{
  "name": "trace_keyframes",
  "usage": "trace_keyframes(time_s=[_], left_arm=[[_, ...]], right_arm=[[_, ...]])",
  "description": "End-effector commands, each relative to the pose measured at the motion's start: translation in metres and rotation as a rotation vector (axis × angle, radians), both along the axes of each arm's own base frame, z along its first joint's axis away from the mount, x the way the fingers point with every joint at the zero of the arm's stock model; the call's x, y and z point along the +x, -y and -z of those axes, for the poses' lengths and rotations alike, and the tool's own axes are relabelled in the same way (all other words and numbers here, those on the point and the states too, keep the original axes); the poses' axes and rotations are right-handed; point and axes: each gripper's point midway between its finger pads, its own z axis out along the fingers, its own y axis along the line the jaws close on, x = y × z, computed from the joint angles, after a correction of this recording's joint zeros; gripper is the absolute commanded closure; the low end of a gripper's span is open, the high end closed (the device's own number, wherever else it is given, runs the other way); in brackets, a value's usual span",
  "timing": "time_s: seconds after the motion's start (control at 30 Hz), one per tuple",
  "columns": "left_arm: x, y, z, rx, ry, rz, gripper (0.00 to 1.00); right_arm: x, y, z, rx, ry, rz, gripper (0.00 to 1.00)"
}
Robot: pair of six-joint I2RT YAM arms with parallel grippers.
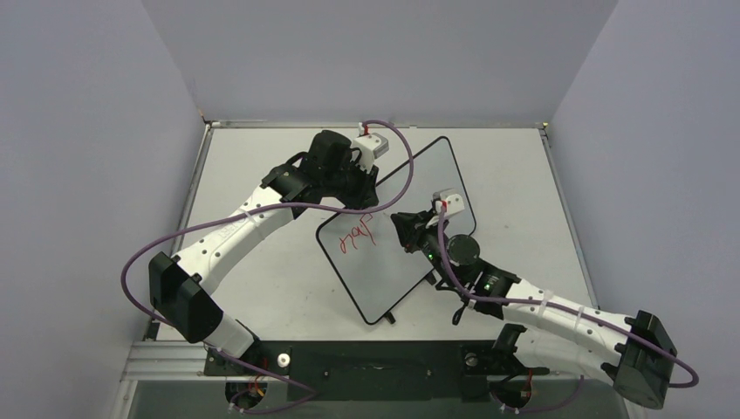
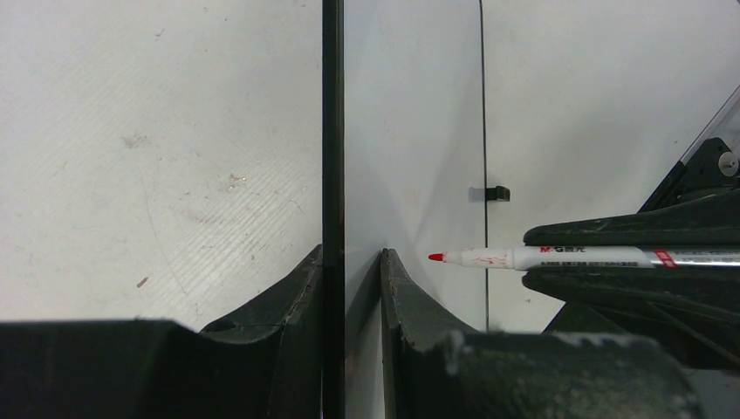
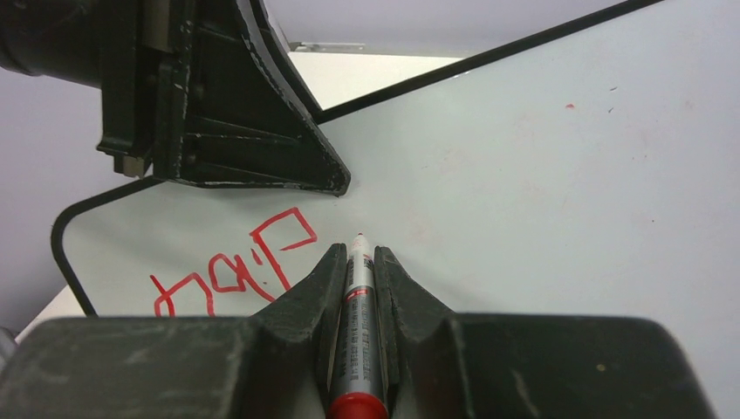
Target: Write a sentence on the whiteboard
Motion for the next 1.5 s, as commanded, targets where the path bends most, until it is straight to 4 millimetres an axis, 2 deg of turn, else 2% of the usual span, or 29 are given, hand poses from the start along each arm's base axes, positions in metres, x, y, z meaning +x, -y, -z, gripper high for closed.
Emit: trace_keyframes(time_s=[0.0,0.37,0.73,1.17,1.47], left_arm=[[0.022,-0.022,-0.011,0.092,0.155,-0.048,1.0],[0.021,-0.021,-0.01,0.094,0.153,-0.046,1.0],[0.022,-0.021,-0.008,0.096,0.152,-0.046,1.0],[0.022,-0.022,-0.009,0.096,0.154,-0.049,1.0],[0.02,-0.022,-0.009,0.104,0.158,-0.048,1.0]], right_arm=[[0.006,-0.009,-0.023,0.029,0.038,-0.009,1.0],[0.007,-0.015,-0.038,0.049,0.052,-0.027,1.0],[0.01,-0.021,-0.03,0.038,0.036,-0.032,1.0],[0.012,-0.023,-0.036,0.047,0.045,-0.03,1.0],[0.014,-0.026,-0.022,0.021,0.026,-0.028,1.0]])
